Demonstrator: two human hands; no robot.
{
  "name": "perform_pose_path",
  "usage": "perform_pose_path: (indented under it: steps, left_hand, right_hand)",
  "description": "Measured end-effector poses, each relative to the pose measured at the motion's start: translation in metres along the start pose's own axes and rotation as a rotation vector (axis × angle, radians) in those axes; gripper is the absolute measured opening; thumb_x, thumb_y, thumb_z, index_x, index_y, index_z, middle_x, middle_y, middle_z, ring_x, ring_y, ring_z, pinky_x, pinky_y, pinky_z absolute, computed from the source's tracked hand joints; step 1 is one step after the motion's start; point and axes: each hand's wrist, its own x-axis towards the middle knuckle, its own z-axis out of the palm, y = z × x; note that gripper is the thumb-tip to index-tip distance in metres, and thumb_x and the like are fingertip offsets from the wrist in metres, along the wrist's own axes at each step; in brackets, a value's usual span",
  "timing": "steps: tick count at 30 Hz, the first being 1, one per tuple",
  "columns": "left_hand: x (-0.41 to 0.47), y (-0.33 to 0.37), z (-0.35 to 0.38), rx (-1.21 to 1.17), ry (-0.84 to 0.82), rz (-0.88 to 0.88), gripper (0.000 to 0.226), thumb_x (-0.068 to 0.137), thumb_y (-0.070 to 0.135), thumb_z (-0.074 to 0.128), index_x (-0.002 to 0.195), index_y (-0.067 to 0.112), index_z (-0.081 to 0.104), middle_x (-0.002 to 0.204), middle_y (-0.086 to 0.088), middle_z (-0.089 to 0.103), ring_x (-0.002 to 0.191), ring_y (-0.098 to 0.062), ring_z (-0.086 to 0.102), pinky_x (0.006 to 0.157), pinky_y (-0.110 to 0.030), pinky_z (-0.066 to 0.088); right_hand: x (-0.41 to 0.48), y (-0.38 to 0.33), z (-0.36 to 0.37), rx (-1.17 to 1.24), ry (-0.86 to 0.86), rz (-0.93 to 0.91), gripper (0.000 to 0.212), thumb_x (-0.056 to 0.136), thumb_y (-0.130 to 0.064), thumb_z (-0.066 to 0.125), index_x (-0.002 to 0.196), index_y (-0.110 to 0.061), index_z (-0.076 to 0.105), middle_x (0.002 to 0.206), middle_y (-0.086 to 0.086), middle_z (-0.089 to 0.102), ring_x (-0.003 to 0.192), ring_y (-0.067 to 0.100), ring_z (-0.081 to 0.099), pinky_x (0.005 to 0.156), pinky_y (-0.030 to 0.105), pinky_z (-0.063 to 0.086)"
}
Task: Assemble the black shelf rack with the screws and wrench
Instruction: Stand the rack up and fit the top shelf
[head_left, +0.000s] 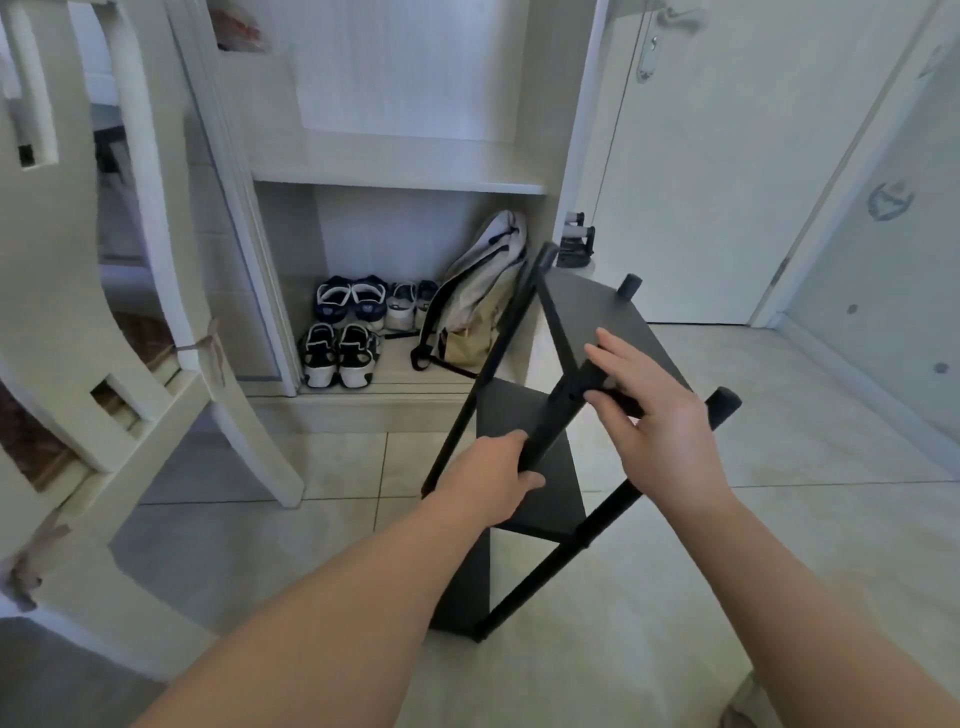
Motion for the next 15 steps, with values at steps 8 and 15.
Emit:
perform_pose_path:
  steps: [8, 15]
  left_hand:
    - [0.052, 0.069, 0.073, 0.232, 0.05, 0.185, 0.021, 0.098, 0.041, 0.057, 0.106, 0.025, 0.047, 0.091, 0.001, 0.06, 0.082, -0.022, 0.06, 0.066, -0.035, 0.048]
    - [0.1, 0.077, 0.145, 0.558, -0.052, 0.225, 0.025, 0.098, 0.046, 0.055, 0.104, 0.025, 0.043, 0.079, 0.002, 0.053, 0.066, -0.019, 0.055, 0.054, -0.035, 0.046]
  right_hand:
    - [-0.039, 0.118, -0.063, 0.08, 0.258, 0.377, 0.035, 0.089, -0.003, 0.075, 0.123, -0.008, 0.069, 0.118, 0.001, 0.063, 0.099, 0.017, 0.067, 0.096, 0.022, 0.052]
    - [-0.085, 0.195, -0.06, 0.174, 0.28, 0.91, 0.031, 0.092, -0.009, 0.071, 0.122, -0.018, 0.067, 0.107, -0.002, 0.071, 0.091, -0.001, 0.066, 0.067, 0.001, 0.046]
